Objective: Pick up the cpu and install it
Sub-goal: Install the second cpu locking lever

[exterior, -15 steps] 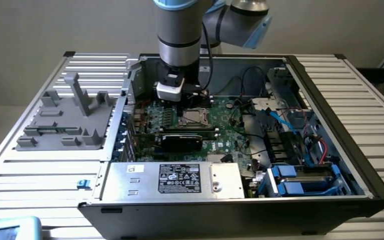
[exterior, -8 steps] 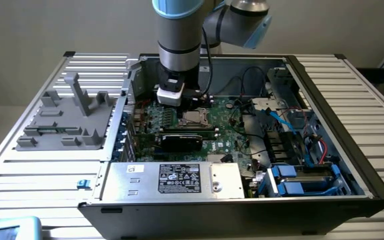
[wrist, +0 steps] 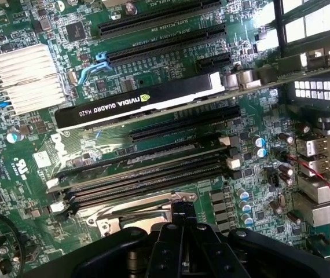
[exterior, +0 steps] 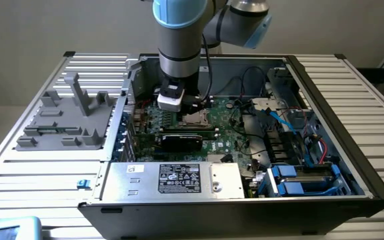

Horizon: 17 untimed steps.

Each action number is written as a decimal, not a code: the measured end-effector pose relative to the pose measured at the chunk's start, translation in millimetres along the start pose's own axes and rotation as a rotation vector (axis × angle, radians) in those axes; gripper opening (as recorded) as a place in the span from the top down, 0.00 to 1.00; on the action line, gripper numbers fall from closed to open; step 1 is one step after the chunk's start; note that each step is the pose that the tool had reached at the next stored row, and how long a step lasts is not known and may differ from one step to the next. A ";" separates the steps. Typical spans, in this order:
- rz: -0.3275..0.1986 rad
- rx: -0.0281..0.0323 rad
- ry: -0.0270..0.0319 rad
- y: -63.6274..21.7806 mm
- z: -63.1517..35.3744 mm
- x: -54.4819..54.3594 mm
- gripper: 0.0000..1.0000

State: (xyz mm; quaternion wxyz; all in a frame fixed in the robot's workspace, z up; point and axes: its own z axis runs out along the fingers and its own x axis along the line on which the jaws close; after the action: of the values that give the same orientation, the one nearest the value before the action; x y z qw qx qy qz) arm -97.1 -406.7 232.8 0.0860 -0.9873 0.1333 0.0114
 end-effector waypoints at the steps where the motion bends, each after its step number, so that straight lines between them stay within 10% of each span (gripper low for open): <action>1: 0.000 0.0018 -0.0010 0.8 1.2 0.2 0.89; 13: 0.000 0.0087 -0.0046 8.8 4.7 -2.1 0.89; 17: 0.000 0.0229 -0.0084 10.5 5.7 -3.7 0.89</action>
State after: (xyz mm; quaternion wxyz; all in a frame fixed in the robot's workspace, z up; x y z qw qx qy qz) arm -103.4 -414.7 225.6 0.0978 -0.9862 0.1332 0.0140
